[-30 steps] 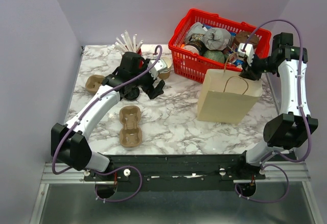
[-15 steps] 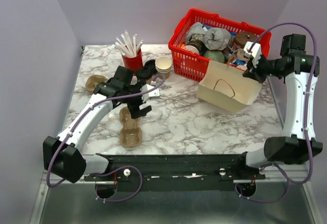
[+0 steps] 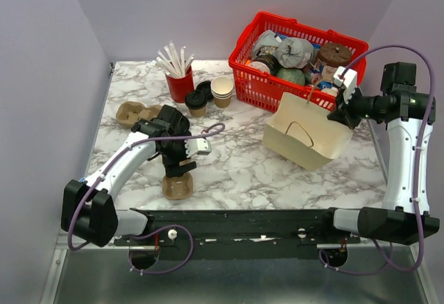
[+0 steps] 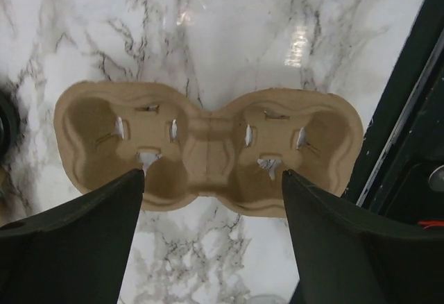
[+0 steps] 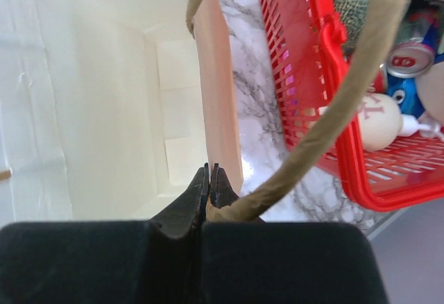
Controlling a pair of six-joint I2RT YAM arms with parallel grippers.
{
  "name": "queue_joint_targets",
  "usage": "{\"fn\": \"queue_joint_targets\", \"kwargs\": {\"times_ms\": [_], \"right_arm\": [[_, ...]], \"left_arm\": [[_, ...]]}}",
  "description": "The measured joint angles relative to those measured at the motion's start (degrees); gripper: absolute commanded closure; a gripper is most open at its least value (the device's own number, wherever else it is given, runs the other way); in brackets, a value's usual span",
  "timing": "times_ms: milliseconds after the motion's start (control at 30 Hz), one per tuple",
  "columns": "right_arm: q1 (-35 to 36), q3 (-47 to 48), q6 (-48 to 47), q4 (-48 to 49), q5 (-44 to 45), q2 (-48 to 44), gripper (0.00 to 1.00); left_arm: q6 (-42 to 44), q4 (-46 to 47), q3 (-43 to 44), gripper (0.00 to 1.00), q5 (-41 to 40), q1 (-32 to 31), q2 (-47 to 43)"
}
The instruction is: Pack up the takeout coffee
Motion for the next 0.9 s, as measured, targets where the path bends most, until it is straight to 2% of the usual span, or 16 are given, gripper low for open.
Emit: {"fn": "queue_joint_targets", "kwargs": {"times_ms": [200, 233, 433, 600, 733, 900], "right_arm": [[0.0, -1.9, 3.7, 0.2, 0.0, -1.6, 1.0], [0.0, -1.9, 4.0, 0.3, 0.0, -1.7, 1.0], [0.0, -1.9, 5.3, 0.3, 0.0, -1.9, 0.99], [0.0, -1.9, 5.4, 0.3, 0.0, -1.9, 1.0], [0.0, -1.9, 5.4, 0.4, 0.0, -1.9, 0.99], [0.2, -1.9, 5.6, 0.6, 0.0, -1.8, 0.99]], "left_arm": [[-17.6, 0.3, 4.2, 0.18, -6.8, 1.5, 4.7], [-21.9, 0.3, 5.0, 0.22, -7.4, 1.7, 5.4], [-39.5, 0.8, 5.9, 0.23, -9.9, 3.0, 8.2], [-48.7, 0.4, 7.8, 0.24, -11.5, 5.1, 11.5], [-54.4, 0.2, 9.5, 0.37, -12.0, 5.8, 14.0], [-58.7, -0.7, 10.1, 0.42, -12.1, 5.8, 16.0]]}}
